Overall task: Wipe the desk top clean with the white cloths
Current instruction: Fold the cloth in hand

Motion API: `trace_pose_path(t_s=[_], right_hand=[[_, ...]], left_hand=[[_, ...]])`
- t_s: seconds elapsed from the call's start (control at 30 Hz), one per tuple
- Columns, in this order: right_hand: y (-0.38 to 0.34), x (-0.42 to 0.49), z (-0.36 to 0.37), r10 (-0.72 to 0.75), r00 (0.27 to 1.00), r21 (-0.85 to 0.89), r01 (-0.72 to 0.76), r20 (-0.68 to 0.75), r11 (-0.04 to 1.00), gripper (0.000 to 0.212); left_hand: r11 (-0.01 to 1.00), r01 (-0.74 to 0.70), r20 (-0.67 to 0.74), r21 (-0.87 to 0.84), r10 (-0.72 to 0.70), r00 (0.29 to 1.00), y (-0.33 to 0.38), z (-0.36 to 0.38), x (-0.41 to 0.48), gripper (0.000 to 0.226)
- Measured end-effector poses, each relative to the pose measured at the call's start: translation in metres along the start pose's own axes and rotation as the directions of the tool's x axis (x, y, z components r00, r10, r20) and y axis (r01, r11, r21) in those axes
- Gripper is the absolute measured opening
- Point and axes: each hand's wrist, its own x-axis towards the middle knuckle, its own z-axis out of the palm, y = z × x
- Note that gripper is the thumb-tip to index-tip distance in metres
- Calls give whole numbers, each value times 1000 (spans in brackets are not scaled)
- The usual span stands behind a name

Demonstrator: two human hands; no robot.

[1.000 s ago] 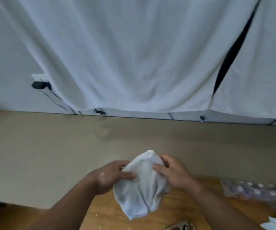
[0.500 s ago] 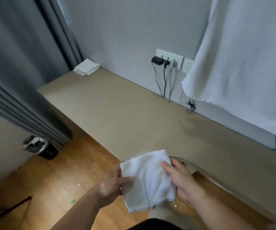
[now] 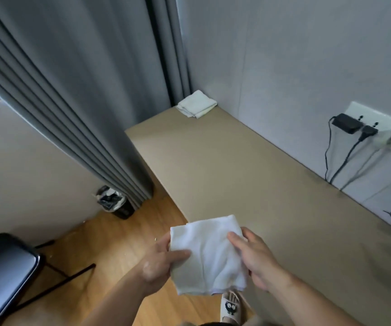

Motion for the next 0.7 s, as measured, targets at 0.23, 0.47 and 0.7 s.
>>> trace_pose_path(t_s=[0.23,0.47,0.7], right_hand=[[-41,69,83,-17,1000,-109,15,-14,994,14],[-62,120,173,-1,989,-72,-10,-150,997,19],[-74,145,230,64,932,98,-31,-356,995,20]], left_hand=[[997,26,-43,-69,-29,999,45,-84,49,48],[995,97,134,-13,-94,986,99,-187,111,62],[975,134,329,176,-187,926,177,-237,173,55]])
